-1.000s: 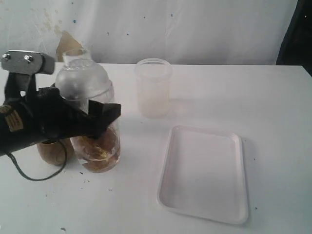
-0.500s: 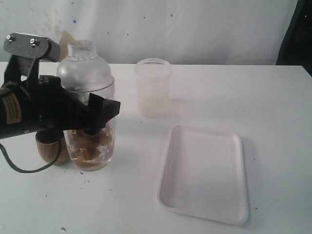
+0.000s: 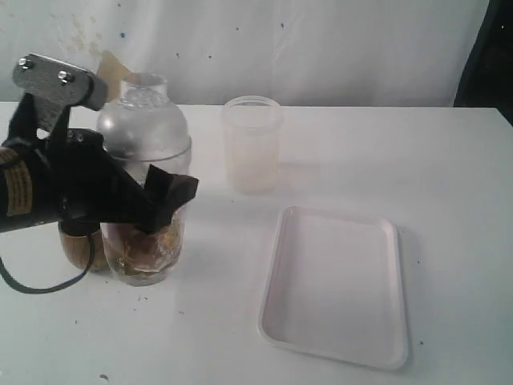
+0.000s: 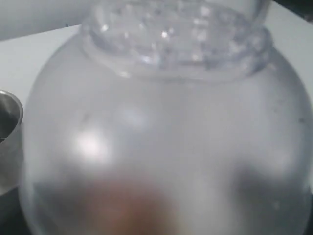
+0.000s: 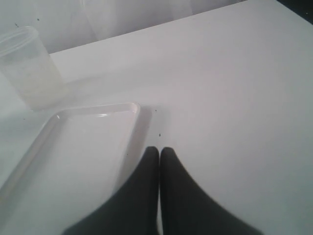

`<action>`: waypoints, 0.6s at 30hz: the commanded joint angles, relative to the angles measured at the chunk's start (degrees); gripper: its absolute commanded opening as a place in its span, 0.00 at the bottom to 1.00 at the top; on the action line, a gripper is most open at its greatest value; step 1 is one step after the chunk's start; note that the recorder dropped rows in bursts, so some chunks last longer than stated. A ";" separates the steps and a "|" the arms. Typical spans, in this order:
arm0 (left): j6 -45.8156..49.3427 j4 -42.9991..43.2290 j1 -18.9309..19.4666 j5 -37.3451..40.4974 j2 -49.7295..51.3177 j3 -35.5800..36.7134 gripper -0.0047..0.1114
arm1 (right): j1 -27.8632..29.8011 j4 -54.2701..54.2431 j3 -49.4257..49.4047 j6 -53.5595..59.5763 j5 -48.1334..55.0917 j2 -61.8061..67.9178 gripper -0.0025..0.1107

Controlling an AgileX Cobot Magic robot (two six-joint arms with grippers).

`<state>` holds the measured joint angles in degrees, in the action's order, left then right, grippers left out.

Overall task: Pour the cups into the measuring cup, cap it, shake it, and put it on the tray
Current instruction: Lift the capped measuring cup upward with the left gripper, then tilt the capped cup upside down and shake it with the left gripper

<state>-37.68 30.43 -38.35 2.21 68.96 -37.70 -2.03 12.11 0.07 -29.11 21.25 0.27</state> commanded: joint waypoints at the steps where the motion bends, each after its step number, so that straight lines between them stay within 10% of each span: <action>1: -3.53 1.17 -0.82 -17.29 -1.00 0.75 0.04 | -0.26 0.33 -0.07 -0.42 -0.05 -0.27 0.02; 3: -2.34 4.20 -0.82 -20.54 -1.00 -0.20 0.04 | -0.26 0.33 -0.07 -0.42 -0.05 -0.27 0.02; 13: 12.95 9.13 0.58 16.50 4.51 -25.04 0.04 | -0.26 0.33 -0.07 -0.42 -0.05 -0.27 0.02; 18: 13.34 21.10 0.58 22.76 13.65 -34.76 0.04 | -0.26 0.33 -0.07 -0.42 -0.05 -0.27 0.02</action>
<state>-24.81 44.97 -37.70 24.95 79.93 -68.95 -2.03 12.11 0.07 -29.34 21.25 0.27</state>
